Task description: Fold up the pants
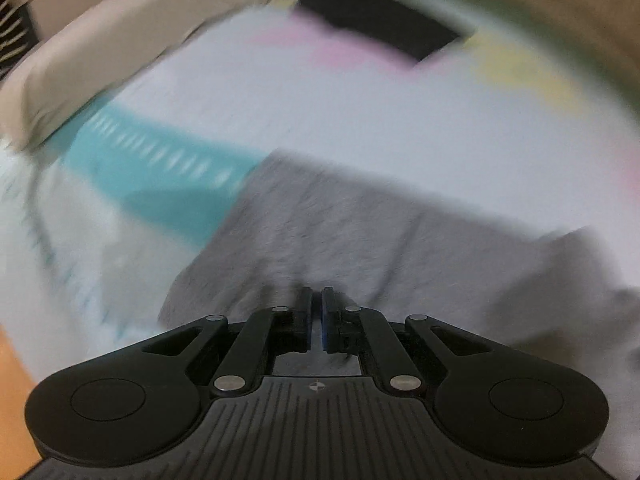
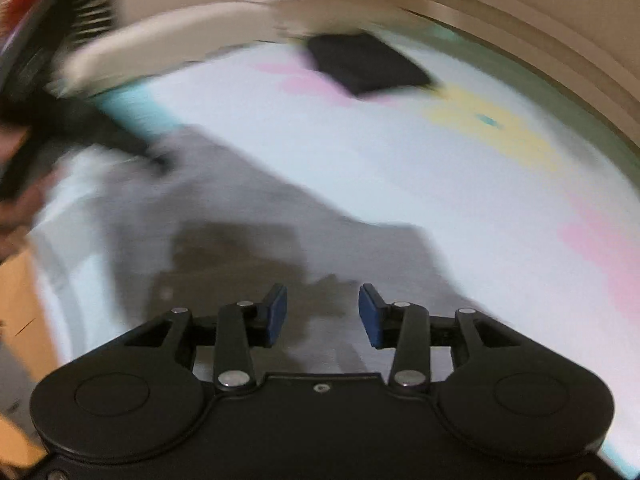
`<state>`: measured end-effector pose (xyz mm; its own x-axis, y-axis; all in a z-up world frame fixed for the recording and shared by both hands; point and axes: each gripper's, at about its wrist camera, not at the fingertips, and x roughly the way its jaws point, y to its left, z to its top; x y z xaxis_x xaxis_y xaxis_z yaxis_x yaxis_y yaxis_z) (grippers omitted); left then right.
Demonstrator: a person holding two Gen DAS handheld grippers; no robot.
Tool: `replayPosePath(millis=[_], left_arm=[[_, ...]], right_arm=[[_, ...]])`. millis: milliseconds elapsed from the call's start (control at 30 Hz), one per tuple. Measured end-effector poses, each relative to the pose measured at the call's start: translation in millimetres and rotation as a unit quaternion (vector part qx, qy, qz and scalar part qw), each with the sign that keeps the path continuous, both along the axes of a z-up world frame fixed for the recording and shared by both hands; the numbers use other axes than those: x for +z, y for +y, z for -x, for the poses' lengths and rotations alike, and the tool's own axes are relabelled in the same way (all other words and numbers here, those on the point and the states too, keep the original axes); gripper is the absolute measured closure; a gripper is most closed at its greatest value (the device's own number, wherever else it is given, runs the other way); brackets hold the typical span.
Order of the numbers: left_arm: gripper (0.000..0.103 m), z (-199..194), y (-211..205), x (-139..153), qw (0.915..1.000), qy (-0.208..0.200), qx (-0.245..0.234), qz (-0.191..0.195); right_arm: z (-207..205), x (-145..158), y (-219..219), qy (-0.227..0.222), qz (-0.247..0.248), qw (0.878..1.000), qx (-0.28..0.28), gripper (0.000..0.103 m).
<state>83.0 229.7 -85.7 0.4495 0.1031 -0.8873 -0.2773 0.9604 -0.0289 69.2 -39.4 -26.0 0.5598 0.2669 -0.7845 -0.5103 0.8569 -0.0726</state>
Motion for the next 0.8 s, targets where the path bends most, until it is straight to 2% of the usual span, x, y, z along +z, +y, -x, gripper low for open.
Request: replayPosePath(millis=[67,100,167,267,400,500,633,800], left_arm=[[0.100,4.6,10.0,-1.7,0.9992,-0.015,0.022,0.030],[0.100,4.4,8.7,1.8,0.9993,-0.016,0.024,0.026],[0.100,6.3,1.5,9.7,0.9991,-0.031,0.030,-0.001],[0.100,16.3,-14.1,29.2,0.9973,-0.059,0.029,-0.032],[0.099,24.3,-52.7,49.1,0.9960,-0.086,-0.018,-0.019],[0.099,24.4,-91.0,49.3,0.9942,-0.082,-0.069,-0.006],[0.099,24.2,-144.0,41.2,0.9884,-0.068,-0.134,0.018],[0.099,27.8,-193.6,29.1,0.9794,-0.061,-0.192,0.005]], right_arm=[[-15.6,1.9,-29.7,0.020,-0.011,0.999,-0.041,0.053],[-21.9,2.5,-44.8,0.027,-0.012,0.998,-0.063,0.053],[-26.9,3.7,-77.8,0.025,-0.009,0.993,-0.115,0.053],[-27.9,4.6,-124.6,0.029,-0.014,0.980,-0.197,0.053],[-19.8,1.0,-191.3,0.045,-0.016,0.952,-0.303,0.053],[-9.6,-3.6,-238.7,0.061,-0.013,0.925,-0.375,0.052],[4.7,-5.1,-298.2,0.072,-0.003,0.895,-0.441,0.052],[32.6,-0.2,-373.7,0.080,-0.002,0.864,-0.497,0.046]])
